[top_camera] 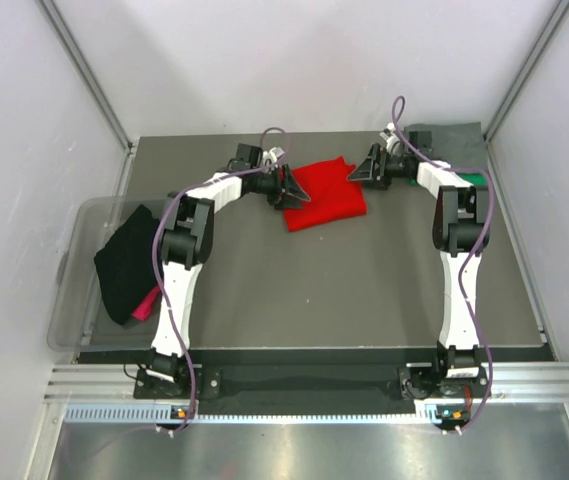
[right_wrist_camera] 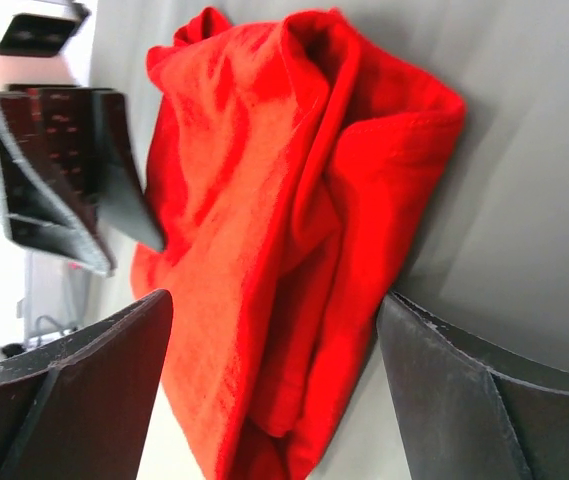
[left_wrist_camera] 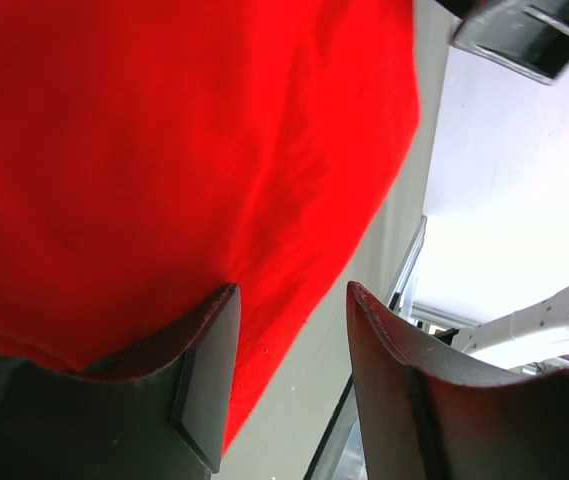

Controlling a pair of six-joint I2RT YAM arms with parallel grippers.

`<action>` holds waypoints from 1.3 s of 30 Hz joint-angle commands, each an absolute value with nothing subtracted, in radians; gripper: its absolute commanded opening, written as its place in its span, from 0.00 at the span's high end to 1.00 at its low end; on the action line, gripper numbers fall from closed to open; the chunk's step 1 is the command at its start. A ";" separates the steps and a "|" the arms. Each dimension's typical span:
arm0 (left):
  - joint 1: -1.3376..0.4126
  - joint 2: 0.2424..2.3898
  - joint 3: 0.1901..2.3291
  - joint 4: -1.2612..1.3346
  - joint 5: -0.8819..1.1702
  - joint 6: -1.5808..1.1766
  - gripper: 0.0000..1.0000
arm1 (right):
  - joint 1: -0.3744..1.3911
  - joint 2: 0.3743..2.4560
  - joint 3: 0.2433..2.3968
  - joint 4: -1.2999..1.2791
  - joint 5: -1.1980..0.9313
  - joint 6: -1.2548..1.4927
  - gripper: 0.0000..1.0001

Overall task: Fold and stack the t-shirts
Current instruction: Neatly place the folded tshirt to the corner

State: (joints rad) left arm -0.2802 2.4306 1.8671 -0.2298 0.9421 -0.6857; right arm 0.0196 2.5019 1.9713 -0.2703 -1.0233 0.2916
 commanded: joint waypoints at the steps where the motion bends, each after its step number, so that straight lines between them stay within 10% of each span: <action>1: -0.284 2.445 1.914 -0.209 0.954 -0.672 0.49 | 0.028 2.551 1.980 -0.351 -1.023 0.296 0.18; 17: -0.304 2.476 1.982 -0.267 0.920 -0.615 0.50 | 0.083 2.595 2.016 -0.442 -1.003 0.276 0.34; 28: -0.310 2.435 1.999 -0.336 0.904 -0.542 0.50 | 0.095 2.570 2.028 -0.451 -0.944 0.239 0.89; 39: -0.230 2.146 1.944 -0.554 0.810 -0.314 0.50 | 0.089 2.373 2.103 -0.657 -0.678 -0.126 1.00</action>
